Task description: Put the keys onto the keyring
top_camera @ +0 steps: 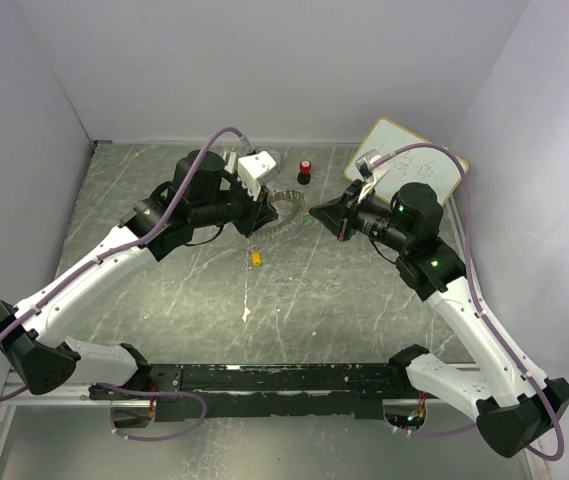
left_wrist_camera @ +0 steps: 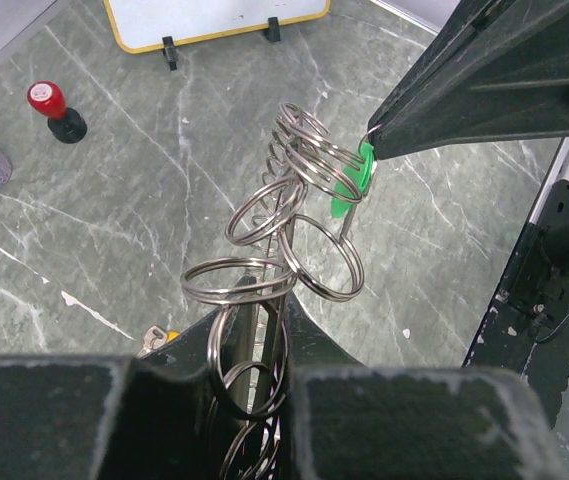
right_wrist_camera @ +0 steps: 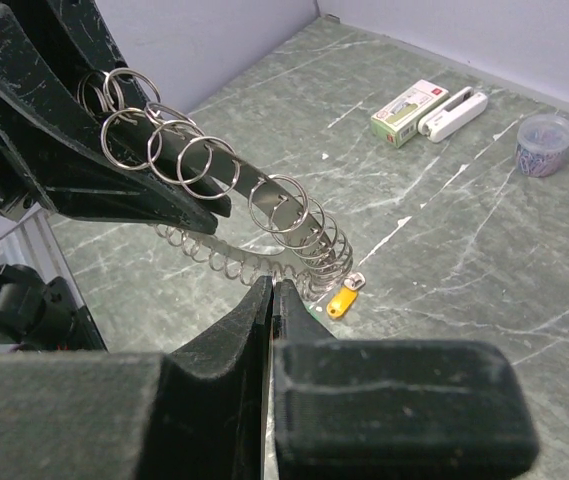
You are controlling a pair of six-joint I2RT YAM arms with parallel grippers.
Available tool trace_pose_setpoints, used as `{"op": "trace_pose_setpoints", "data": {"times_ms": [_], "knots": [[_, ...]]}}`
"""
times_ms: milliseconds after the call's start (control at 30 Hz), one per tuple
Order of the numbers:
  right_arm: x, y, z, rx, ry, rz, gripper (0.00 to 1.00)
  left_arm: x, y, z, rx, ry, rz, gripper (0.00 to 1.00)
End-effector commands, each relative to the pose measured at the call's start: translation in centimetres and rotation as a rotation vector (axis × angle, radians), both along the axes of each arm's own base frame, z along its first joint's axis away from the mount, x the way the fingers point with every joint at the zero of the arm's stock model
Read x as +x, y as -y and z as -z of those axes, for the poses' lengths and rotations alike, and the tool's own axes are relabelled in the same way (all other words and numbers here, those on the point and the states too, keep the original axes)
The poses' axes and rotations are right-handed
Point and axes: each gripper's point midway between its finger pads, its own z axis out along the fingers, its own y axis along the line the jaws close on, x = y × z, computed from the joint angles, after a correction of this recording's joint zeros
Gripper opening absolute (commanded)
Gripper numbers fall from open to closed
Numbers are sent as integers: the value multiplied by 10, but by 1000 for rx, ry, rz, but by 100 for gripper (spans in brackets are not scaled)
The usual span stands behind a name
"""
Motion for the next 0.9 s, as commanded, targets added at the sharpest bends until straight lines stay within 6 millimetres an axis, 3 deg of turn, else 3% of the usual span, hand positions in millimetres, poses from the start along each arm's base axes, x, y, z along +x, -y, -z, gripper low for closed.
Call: {"op": "trace_pose_setpoints", "data": {"times_ms": [0,867], "knots": [[-1,2,-16,26,56,4,0,-1,4,-21,-50,23,27,7],[0,-4,-19,32,62,-31,0,-3,9,-16,-37,8,67,7]]}}
